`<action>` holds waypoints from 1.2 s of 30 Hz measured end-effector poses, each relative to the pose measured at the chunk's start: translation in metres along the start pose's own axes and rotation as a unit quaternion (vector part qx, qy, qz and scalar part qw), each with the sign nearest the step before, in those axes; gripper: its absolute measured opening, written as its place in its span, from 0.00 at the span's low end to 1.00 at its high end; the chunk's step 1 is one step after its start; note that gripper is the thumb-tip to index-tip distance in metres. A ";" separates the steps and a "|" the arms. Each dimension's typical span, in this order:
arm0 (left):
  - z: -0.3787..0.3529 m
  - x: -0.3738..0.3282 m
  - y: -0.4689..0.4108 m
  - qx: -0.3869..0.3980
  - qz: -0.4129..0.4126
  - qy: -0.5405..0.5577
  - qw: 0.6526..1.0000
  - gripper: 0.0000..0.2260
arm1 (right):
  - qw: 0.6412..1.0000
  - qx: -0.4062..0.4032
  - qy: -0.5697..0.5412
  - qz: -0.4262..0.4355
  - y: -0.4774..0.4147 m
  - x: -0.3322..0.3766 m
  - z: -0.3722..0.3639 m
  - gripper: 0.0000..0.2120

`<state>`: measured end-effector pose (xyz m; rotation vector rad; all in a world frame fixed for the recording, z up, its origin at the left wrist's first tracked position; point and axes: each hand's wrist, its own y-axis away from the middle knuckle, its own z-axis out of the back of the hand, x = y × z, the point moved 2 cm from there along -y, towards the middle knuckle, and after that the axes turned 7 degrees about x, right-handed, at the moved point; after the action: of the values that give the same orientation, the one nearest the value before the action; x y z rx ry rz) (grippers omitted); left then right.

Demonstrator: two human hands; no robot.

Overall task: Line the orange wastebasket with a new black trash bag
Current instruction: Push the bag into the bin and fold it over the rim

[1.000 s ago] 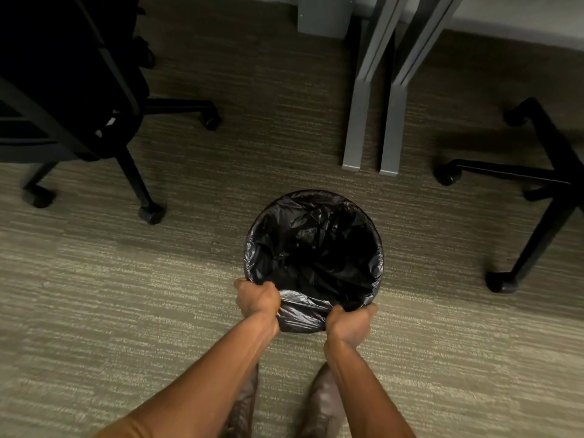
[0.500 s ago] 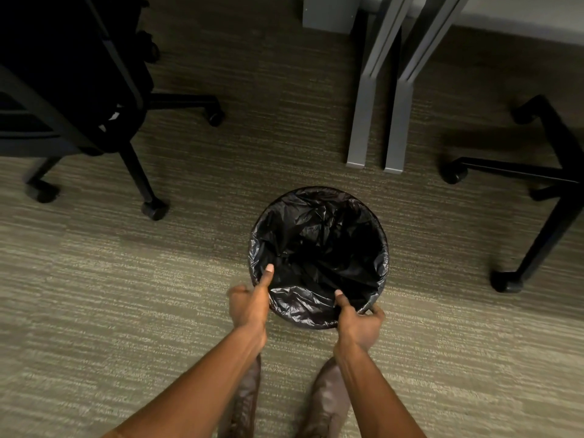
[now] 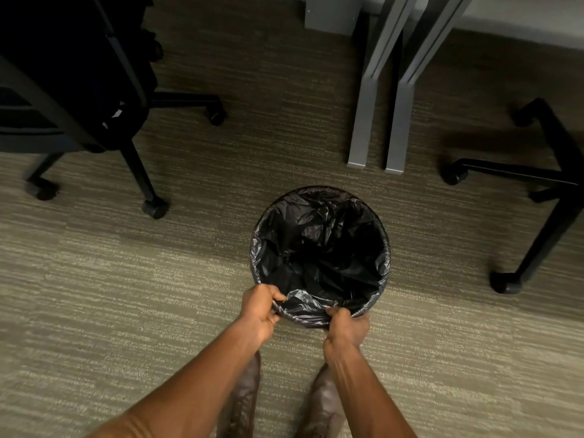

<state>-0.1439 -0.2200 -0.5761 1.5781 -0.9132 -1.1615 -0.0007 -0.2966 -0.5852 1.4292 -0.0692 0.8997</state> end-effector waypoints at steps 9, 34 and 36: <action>-0.004 -0.033 -0.001 0.107 0.000 0.062 0.992 0.29 | 0.995 0.023 -0.092 -0.020 -0.010 0.000 0.000 0.26; 0.011 -0.088 -0.038 0.074 -0.085 -0.105 0.988 0.56 | 0.997 0.051 -0.059 -0.008 -0.017 -0.007 0.006 0.26; 0.018 -0.087 -0.031 0.002 -0.148 -0.174 0.973 0.49 | 0.998 0.059 -0.028 -0.004 -0.016 -0.007 0.009 0.31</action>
<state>-0.1842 -0.1354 -0.5848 1.5781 -0.9204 -1.6886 0.0080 -0.3054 -0.6001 1.5643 -0.0523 0.8697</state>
